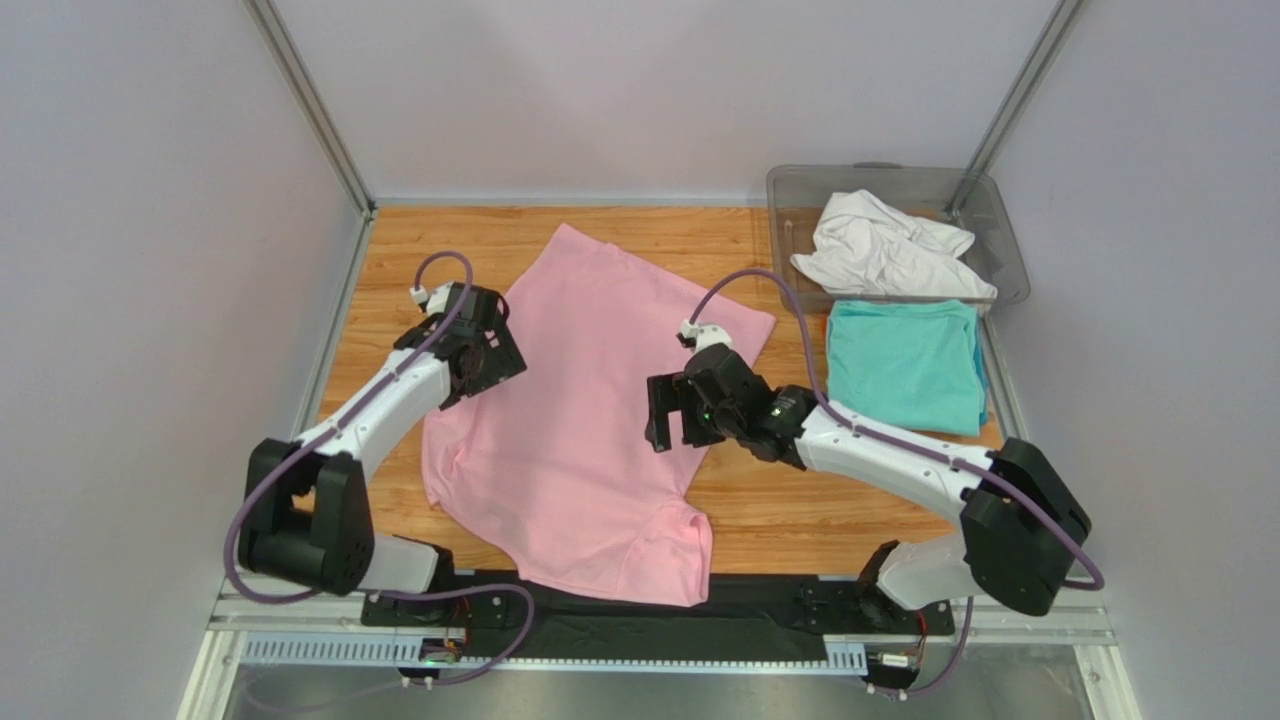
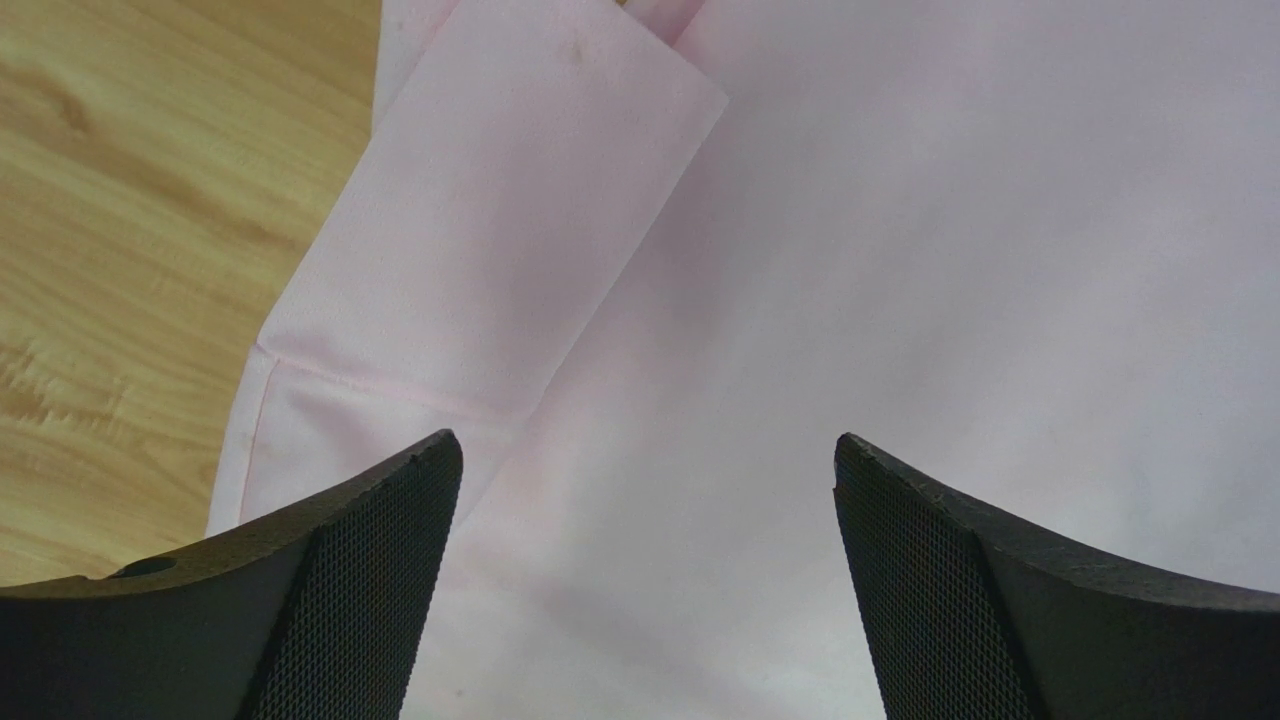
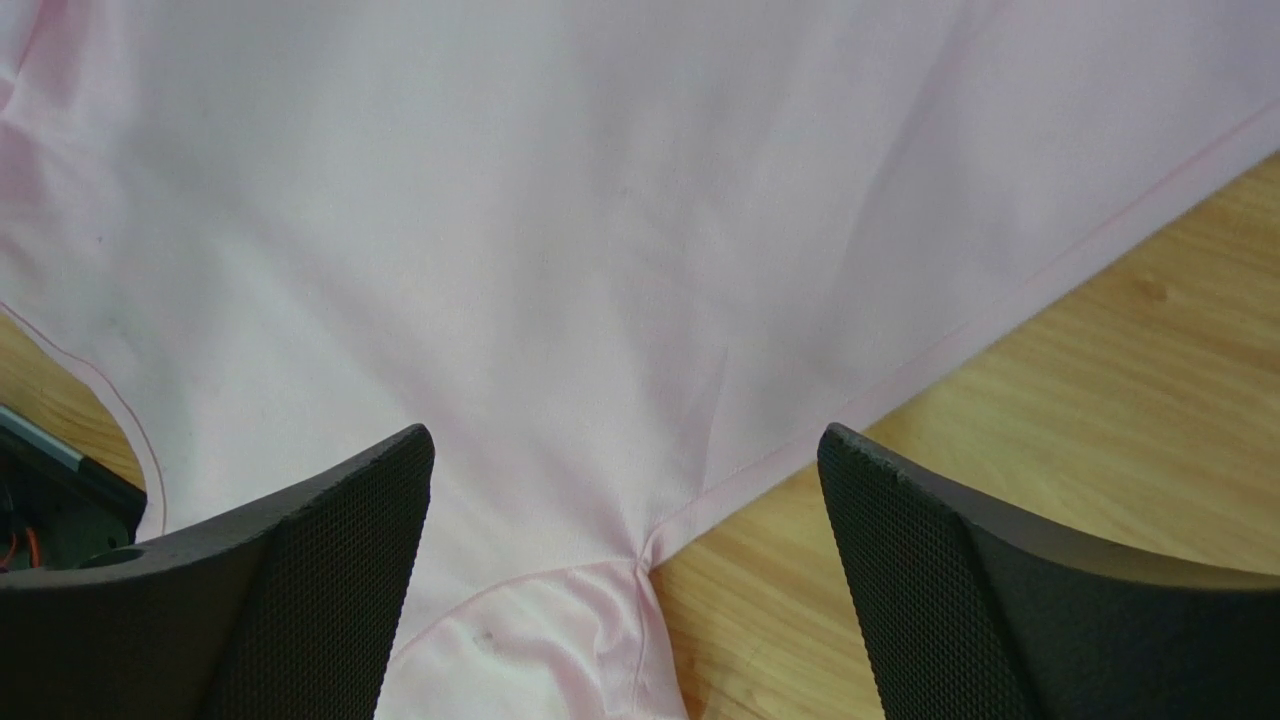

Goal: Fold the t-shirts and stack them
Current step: Flatten the tshirt out

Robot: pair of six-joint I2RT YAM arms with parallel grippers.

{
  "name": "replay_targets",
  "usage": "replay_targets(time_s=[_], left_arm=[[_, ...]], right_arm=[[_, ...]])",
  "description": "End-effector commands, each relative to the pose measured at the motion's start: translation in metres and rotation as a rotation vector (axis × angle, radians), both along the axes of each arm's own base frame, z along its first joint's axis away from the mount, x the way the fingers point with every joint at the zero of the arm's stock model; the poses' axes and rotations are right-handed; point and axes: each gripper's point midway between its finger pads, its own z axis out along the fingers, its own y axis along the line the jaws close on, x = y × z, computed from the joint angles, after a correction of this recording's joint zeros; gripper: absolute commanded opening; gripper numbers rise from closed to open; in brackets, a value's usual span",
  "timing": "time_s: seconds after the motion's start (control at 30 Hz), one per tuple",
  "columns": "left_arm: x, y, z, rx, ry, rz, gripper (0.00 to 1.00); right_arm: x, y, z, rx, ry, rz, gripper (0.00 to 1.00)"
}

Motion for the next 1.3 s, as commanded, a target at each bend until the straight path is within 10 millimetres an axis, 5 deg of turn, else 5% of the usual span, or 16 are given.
replay_targets(time_s=[0.0,0.33,0.57,0.6,0.63,0.9,1.0,1.03,1.27], left_arm=[[0.028,0.004,-0.002,0.014,0.008,-0.03,1.0],[0.088,0.037,-0.037,-0.117,0.023,-0.009,1.0],[0.09,0.075,-0.056,-0.159,0.109,0.102,0.96],[0.089,0.08,-0.059,-0.162,0.122,0.115,0.9],[0.093,0.084,-0.055,-0.166,0.116,0.123,0.74],[0.087,0.116,-0.038,-0.08,0.138,0.184,0.57],[0.087,0.123,-0.04,-0.076,0.161,0.199,0.24],[0.09,0.124,-0.038,-0.079,0.156,0.2,0.02],[0.084,0.148,-0.031,0.007,0.22,0.292,0.0]], right_arm=[[0.02,0.027,0.009,0.084,-0.001,0.079,1.0],[0.061,0.022,-0.048,0.038,0.115,0.042,1.0],[0.061,0.008,-0.07,0.001,0.158,0.006,1.0],[0.06,0.004,-0.074,-0.008,0.168,-0.004,1.0],[0.06,0.002,-0.076,-0.014,0.172,-0.013,1.0],[0.056,-0.008,-0.092,-0.049,0.202,-0.048,1.0],[0.054,-0.01,-0.095,-0.052,0.212,-0.053,1.0],[0.055,-0.01,-0.094,-0.052,0.21,-0.055,1.0],[0.056,-0.019,-0.099,-0.068,0.219,-0.088,1.0]])
